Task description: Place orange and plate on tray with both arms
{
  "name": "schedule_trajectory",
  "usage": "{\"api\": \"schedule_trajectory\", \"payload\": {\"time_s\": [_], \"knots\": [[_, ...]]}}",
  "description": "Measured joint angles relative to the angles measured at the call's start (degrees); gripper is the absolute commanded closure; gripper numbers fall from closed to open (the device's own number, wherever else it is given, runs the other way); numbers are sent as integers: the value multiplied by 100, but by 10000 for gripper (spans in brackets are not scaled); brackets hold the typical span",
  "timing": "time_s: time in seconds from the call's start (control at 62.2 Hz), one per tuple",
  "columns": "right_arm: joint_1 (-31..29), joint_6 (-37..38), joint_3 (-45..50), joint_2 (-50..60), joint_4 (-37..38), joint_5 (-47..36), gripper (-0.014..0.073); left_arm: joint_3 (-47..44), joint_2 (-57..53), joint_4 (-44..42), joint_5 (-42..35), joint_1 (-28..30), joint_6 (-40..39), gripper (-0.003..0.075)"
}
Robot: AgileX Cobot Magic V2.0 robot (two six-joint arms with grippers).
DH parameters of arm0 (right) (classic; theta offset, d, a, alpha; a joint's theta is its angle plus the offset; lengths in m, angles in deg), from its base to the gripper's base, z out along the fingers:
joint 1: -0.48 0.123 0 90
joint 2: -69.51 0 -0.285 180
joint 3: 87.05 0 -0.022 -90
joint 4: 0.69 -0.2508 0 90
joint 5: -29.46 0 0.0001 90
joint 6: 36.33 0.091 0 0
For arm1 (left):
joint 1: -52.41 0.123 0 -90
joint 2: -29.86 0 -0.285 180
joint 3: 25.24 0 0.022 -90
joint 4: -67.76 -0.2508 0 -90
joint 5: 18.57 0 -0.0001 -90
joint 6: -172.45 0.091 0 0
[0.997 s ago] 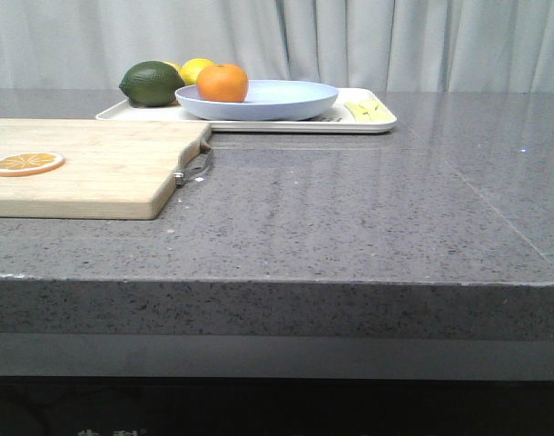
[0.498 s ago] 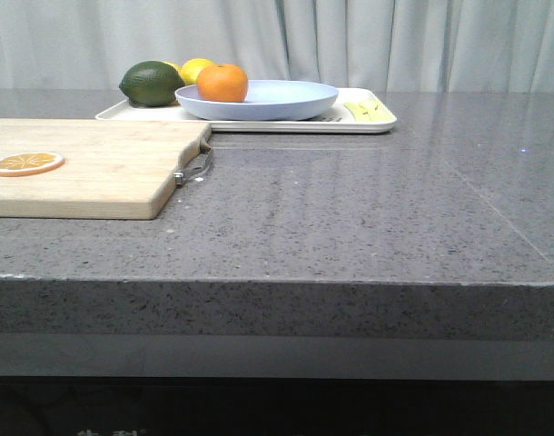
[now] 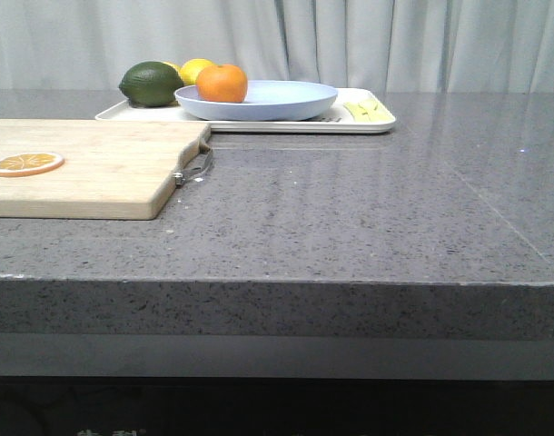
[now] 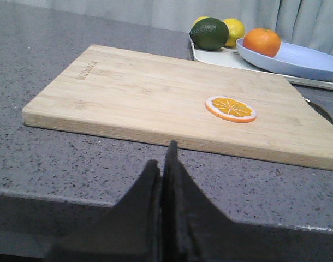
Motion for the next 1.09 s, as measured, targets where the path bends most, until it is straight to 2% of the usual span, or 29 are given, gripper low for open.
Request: {"api": "schedule_trajectory", "payload": {"time_s": [0.113,0.305,0.836,1.093], "knots": [[-9,0,670,0,-33,-585,654,0,0,0,0,0,0,738],[-9,0,1391,0,-105,-1027,654,0,0,0,0,0,0,738],[-9,-10,1428,96,-105,-1126,654,0,0,0,0,0,0,738],[-9,-10,1428,620,-105,-650,654,0,0,0,0,0,0,738]]}}
